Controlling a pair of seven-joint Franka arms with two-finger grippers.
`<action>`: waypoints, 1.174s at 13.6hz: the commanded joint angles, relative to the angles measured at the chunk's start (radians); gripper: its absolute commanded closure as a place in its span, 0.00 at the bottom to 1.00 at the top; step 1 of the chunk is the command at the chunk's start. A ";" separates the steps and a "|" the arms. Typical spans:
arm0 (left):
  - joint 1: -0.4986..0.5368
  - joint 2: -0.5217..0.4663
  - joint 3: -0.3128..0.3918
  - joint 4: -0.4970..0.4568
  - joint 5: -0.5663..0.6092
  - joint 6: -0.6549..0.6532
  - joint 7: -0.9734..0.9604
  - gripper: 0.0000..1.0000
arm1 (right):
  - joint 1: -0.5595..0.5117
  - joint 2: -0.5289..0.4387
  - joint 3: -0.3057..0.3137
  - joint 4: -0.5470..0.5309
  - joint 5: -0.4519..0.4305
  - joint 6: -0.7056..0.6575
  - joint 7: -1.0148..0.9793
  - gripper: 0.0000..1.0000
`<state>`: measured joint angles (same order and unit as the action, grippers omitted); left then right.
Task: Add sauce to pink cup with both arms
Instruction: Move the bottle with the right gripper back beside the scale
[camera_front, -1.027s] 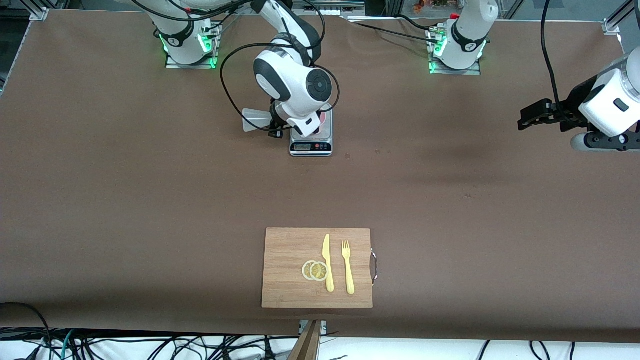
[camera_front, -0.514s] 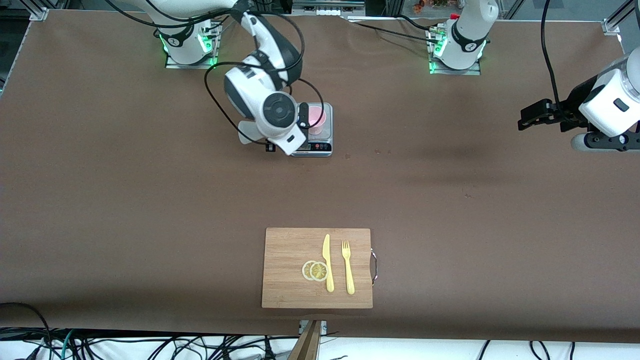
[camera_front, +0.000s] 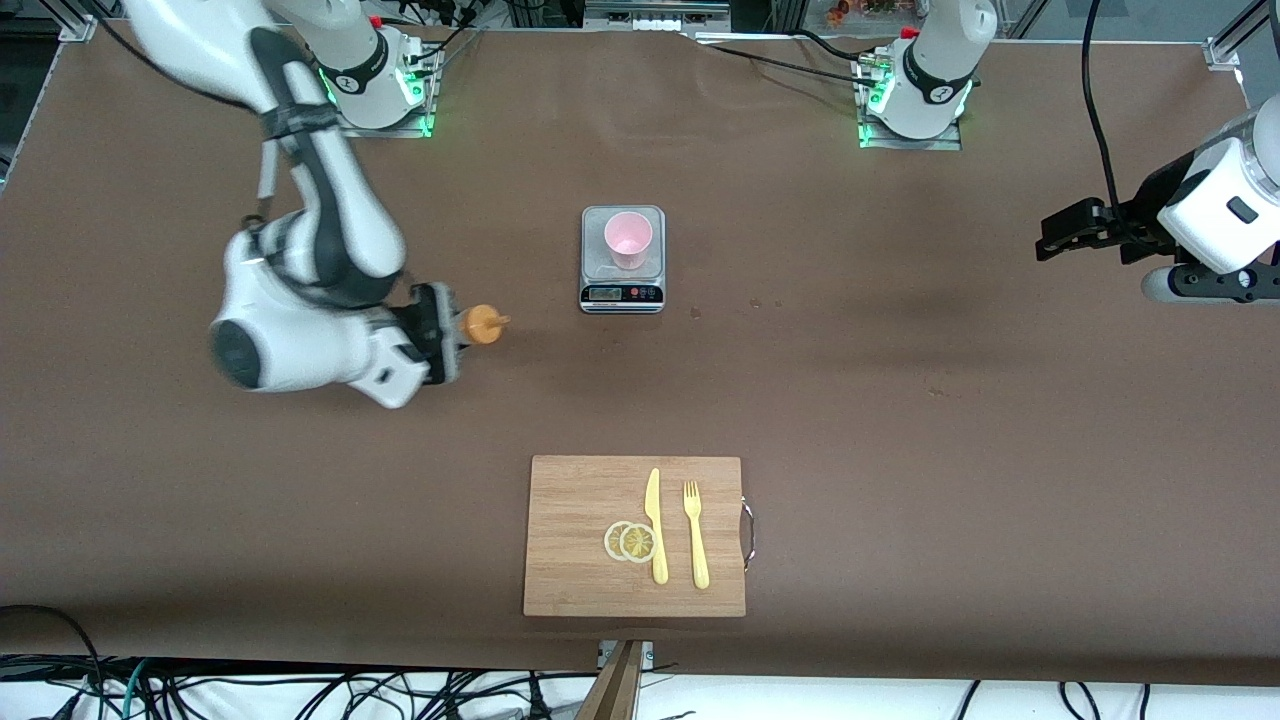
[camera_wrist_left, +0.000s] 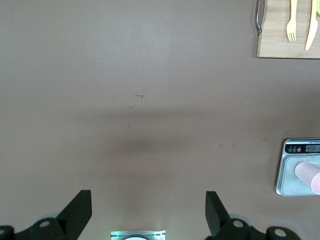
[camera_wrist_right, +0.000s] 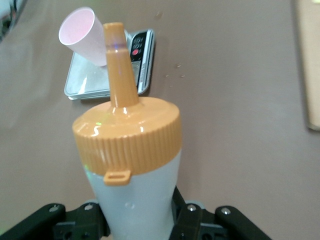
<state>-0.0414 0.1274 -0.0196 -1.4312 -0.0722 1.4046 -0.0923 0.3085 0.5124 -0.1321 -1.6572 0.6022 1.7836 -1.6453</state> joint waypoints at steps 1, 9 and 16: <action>-0.002 -0.002 0.000 0.003 0.015 -0.006 0.019 0.00 | -0.072 0.034 -0.046 -0.019 0.202 -0.061 -0.178 1.00; -0.002 -0.002 0.000 0.005 0.015 -0.006 0.017 0.00 | -0.230 0.232 -0.080 -0.022 0.663 -0.271 -0.413 1.00; -0.002 -0.002 0.000 0.005 0.015 -0.006 0.017 0.00 | -0.241 0.302 -0.080 -0.027 0.659 -0.274 -0.576 1.00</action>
<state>-0.0414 0.1277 -0.0197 -1.4315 -0.0722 1.4046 -0.0923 0.0751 0.8108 -0.2108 -1.6891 1.2489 1.5330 -2.1906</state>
